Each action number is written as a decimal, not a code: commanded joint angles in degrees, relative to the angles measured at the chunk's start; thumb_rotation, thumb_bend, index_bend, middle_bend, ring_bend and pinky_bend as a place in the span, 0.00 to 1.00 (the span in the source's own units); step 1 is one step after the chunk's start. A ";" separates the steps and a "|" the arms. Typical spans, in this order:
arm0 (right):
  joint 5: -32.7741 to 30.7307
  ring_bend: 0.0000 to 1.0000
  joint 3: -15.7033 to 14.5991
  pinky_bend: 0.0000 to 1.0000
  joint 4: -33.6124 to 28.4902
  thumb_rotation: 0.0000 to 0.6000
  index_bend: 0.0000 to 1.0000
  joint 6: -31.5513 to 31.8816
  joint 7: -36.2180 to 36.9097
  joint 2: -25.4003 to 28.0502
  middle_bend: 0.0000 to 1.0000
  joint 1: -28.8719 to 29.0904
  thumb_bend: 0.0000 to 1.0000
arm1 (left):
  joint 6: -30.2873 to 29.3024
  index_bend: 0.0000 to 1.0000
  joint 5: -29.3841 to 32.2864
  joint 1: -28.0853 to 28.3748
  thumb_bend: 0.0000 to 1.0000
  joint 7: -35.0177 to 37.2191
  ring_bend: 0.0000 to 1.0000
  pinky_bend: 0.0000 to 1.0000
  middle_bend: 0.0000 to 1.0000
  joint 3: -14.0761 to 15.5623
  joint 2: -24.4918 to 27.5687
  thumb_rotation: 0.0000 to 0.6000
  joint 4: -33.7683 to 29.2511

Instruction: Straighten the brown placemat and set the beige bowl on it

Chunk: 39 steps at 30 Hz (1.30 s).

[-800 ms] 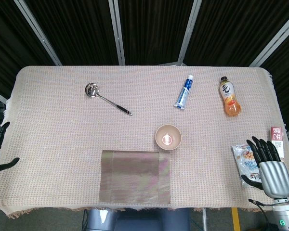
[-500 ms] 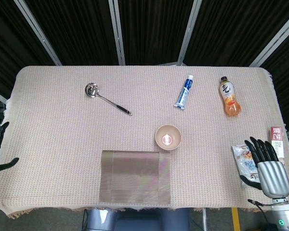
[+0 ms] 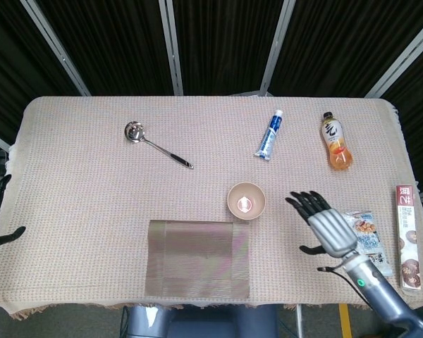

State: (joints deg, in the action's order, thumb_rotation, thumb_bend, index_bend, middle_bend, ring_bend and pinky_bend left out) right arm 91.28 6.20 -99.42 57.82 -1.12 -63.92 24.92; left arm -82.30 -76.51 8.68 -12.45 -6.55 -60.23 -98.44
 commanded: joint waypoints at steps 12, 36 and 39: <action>-9.01 0.00 3.69 0.00 8.69 1.00 0.02 -12.61 -12.20 -15.16 0.00 12.39 0.00 | 2.64 0.00 3.50 1.23 0.00 -1.71 0.00 0.00 0.00 -0.62 -1.71 1.00 2.22; -9.92 0.00 -0.14 0.00 22.58 1.00 0.77 -4.14 -15.45 -26.31 0.00 10.47 0.39 | 2.09 0.00 2.00 1.14 0.00 -1.25 0.00 0.00 0.00 0.15 -1.49 1.00 0.62; -8.79 0.00 -0.28 0.00 24.38 1.00 0.79 -2.65 -14.24 -27.22 0.00 10.35 0.39 | 1.97 0.00 2.03 1.07 0.00 -1.06 0.00 0.00 0.00 0.12 -1.45 1.00 0.66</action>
State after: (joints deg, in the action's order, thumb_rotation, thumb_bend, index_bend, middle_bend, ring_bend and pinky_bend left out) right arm 81.77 5.99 -75.92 54.37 -16.11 -90.49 35.41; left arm -80.32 -74.48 9.76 -13.52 -6.42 -61.68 -97.79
